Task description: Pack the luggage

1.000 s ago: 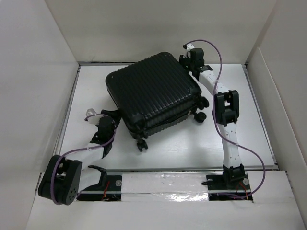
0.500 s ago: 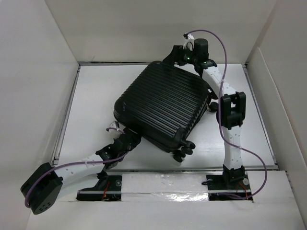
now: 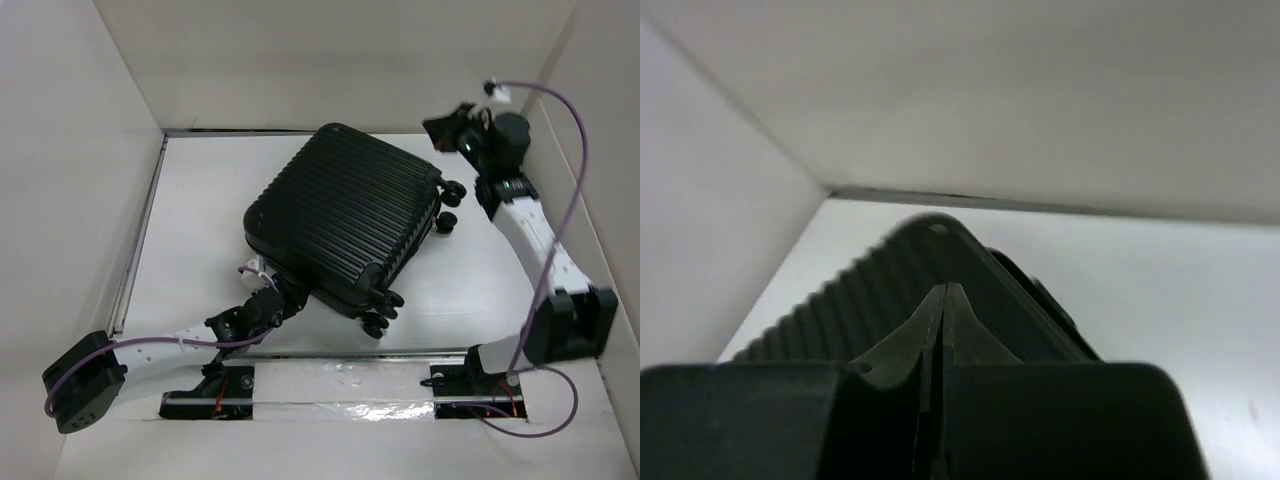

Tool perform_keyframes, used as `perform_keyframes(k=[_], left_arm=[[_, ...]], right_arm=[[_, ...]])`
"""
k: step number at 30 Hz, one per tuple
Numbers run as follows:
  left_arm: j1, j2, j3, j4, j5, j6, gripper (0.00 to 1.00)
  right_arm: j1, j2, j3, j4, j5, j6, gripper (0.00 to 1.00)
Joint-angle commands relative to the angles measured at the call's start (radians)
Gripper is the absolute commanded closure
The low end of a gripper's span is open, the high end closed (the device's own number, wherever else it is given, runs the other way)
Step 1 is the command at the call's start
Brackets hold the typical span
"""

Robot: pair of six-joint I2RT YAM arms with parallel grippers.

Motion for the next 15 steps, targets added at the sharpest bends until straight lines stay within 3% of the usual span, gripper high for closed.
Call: perform_keyframes(k=[1, 2, 6, 8, 11, 15], left_arm=[[-0.034, 0.011, 0.023, 0.097, -0.021, 0.035, 0.69], [-0.046, 0.012, 0.022, 0.106, -0.024, 0.043, 0.72], [-0.121, 0.022, 0.016, 0.141, -0.058, 0.075, 0.82], [-0.176, 0.028, 0.011, 0.175, -0.067, 0.118, 0.89], [-0.225, 0.075, 0.034, 0.224, -0.078, 0.159, 0.92], [-0.291, 0.179, 0.079, 0.269, -0.099, 0.187, 0.93]], right_arm=[[-0.037, -0.265, -0.351, 0.141, 0.346, 0.081, 1.0], [-0.05, -0.381, -0.527, 0.158, 0.447, 0.107, 1.0], [-0.109, -0.546, -0.812, 0.139, 0.509, 0.133, 1.0], [-0.118, -0.583, -0.877, 0.138, 0.476, 0.185, 1.0], [-0.109, -0.613, -0.969, 0.178, 0.406, 0.217, 1.0], [-0.037, -0.495, -0.981, 0.198, 0.376, 0.187, 1.0]])
